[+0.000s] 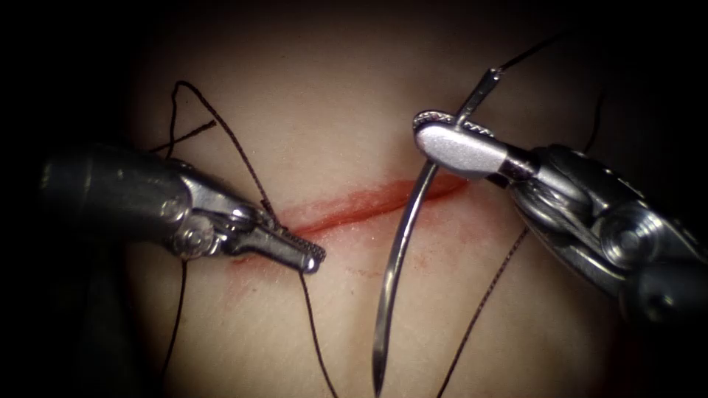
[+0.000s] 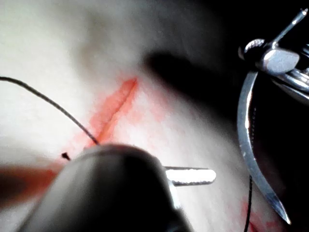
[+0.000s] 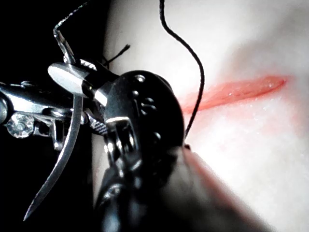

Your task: Wound Closure

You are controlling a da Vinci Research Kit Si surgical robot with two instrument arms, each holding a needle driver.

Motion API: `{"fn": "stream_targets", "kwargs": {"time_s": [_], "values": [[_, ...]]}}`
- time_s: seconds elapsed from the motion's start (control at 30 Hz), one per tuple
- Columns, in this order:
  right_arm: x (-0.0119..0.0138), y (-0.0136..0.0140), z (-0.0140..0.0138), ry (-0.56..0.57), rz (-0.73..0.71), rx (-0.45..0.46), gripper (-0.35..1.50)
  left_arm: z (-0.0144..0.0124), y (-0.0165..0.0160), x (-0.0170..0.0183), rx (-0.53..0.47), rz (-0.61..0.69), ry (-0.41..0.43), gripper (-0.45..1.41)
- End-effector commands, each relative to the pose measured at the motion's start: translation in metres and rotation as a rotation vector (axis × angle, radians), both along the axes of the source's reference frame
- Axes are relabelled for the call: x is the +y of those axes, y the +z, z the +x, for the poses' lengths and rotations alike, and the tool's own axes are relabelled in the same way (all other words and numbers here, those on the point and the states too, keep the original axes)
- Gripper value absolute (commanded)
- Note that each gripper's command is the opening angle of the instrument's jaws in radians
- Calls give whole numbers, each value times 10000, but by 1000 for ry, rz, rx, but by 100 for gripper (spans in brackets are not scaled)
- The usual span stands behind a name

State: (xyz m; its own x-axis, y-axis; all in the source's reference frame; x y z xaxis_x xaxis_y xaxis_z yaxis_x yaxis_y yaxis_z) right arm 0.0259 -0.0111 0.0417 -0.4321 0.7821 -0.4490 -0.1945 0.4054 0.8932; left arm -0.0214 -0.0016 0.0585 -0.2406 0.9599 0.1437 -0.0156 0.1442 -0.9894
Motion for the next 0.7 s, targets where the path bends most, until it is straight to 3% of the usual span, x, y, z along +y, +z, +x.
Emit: {"fn": "stream_targets", "kwargs": {"time_s": [0.03, 0.13, 0.3, 0.43, 0.5, 0.6, 0.7], "values": [[6, 10, 12, 37, -40, -8, -35, -7, 11, -2, 24, -9, 8, 121], [19, 20, 13, 91, -120, -26, -35, -11, 24, -9, 80, -56, 24, 103], [32, 36, 5, 5, -233, 29, -35, -11, 26, -10, 157, -114, 75, 86], [37, 42, 0, 51, -343, -19, -35, -14, 7, 16, 206, -123, -77, 84], [40, 44, -3, 72, -497, -103, -35, -10, -12, 33, 189, -91, -139, 86], [40, 46, -4, 85, -592, -154, -35, 3, -41, 53, 153, -109, -190, 91], [40, 50, -3, 90, -670, -189, -35, 18, -67, 67, 114, -154, -188, 91]]}}
